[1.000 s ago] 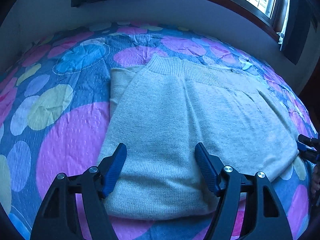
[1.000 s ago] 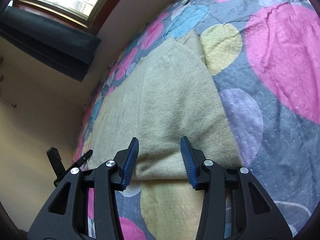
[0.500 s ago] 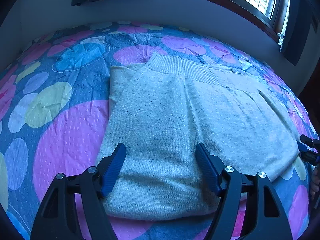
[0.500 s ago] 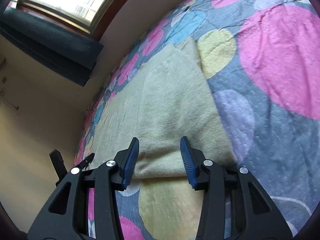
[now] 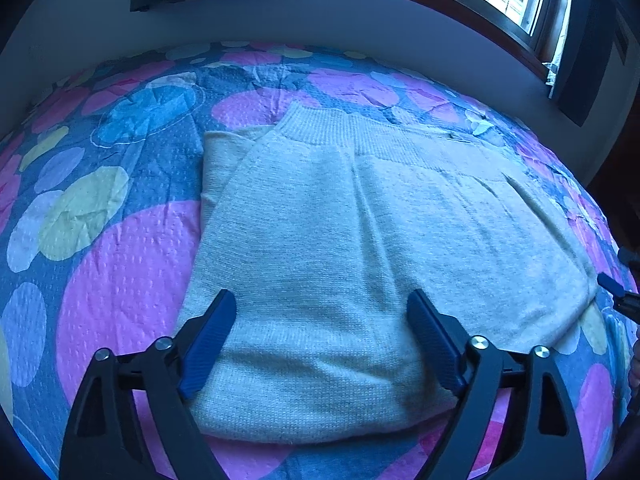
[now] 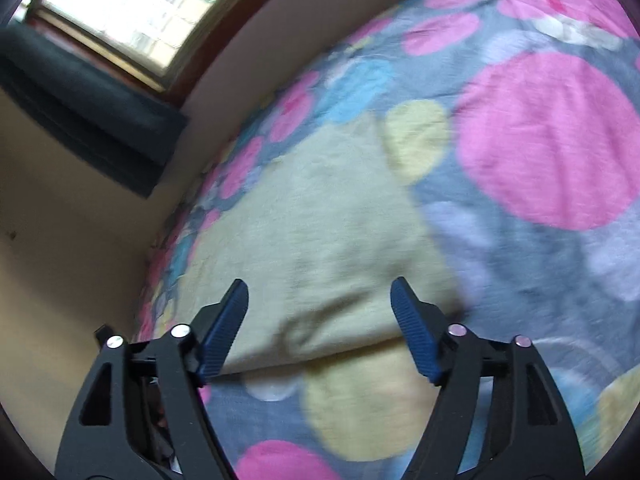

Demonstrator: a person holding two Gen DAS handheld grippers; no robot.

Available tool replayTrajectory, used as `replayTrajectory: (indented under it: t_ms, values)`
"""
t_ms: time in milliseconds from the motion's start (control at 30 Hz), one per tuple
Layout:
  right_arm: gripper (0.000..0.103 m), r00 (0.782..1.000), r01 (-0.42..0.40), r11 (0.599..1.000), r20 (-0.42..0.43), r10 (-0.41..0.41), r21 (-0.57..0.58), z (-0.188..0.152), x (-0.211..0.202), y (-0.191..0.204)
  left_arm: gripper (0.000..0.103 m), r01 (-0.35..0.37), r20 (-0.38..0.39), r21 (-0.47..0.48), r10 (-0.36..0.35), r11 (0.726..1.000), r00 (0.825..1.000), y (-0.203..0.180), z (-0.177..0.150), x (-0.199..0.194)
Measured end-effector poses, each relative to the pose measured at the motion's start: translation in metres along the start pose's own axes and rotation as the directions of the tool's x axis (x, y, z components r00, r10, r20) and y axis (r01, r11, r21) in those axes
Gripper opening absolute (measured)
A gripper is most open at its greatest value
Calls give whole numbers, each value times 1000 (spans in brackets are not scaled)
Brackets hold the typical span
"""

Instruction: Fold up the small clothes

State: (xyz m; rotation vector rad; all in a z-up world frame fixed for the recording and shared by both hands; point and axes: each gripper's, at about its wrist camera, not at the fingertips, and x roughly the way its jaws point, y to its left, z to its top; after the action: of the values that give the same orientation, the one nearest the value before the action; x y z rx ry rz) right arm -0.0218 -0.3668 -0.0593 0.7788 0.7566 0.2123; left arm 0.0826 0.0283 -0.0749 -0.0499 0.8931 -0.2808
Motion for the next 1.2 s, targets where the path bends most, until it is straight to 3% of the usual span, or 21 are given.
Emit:
replayTrajectory:
  t_ms: [133,267,467,533,633,767,833,933,1100,1200]
  values:
    - [76,993,-102,993,-71,99,-53,-8,23,46,90,26,1,-8,-26,1000,1000,1,0,-1]
    - [76,968,-191,976,-188,168,-108,-25,60,93,90,58,11,-29,-58,998,998,5,0,-3]
    - [76,920,-258,958,-337,203,-128,-66,105,122,90,163,75,-99,-156,982,985,19,0,-15]
    - [76,898,-252,959,-402,182,-127,-80,123,119,90,166,113,-112,-153,980,982,25,2,-24]
    - [76,900,-287,948,-377,219,-136,-86,124,114,90,145,148,-136,-125,980,981,39,8,-33]
    - [76,899,-311,937,-369,236,-160,-89,118,109,90,146,116,-220,-122,965,986,69,11,-28]
    - [76,902,-315,931,-363,234,-184,-94,115,110,90,190,81,-263,-175,946,981,80,12,-20]
    - [77,901,-324,926,-363,238,-195,-95,116,113,90,276,21,-319,-284,907,958,94,18,2]
    - [77,892,-346,922,-366,265,-174,-93,112,107,90,318,-25,-241,-333,917,943,90,42,25]
    - [78,891,-347,921,-368,265,-177,-92,113,107,89,368,-30,-253,-388,895,921,89,52,37]
